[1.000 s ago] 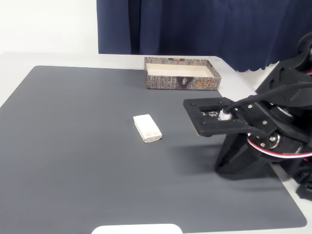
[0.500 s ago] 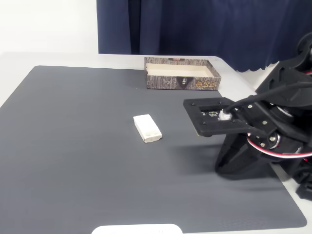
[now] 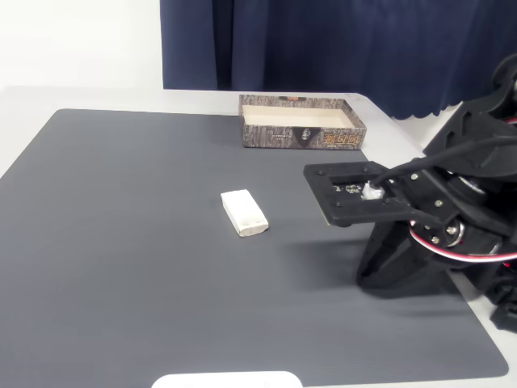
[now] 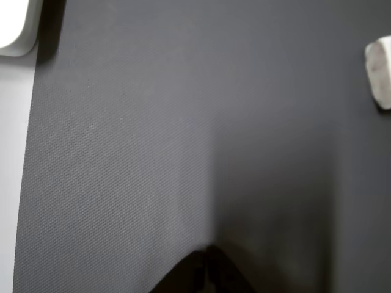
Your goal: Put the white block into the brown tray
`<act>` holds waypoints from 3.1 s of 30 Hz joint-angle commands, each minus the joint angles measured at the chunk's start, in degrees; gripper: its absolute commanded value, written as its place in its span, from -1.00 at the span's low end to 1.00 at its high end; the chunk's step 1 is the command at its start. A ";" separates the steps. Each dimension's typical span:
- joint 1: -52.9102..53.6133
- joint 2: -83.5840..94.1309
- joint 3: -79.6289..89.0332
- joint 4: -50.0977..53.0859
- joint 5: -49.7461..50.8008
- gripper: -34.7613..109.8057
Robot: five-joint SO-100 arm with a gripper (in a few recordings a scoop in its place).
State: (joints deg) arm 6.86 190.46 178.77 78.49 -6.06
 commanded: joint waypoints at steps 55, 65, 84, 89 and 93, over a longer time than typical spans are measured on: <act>11.69 -85.52 -74.88 4.13 -3.16 -0.52; 19.78 -90.44 -76.38 3.08 -5.36 -0.52; 21.97 -100.99 -86.75 2.29 -2.37 -0.52; 21.62 -100.37 -86.13 2.37 9.58 -0.52; 21.80 -99.67 -85.69 3.34 23.03 -0.52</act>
State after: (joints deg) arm 28.48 89.21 94.48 81.39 8.61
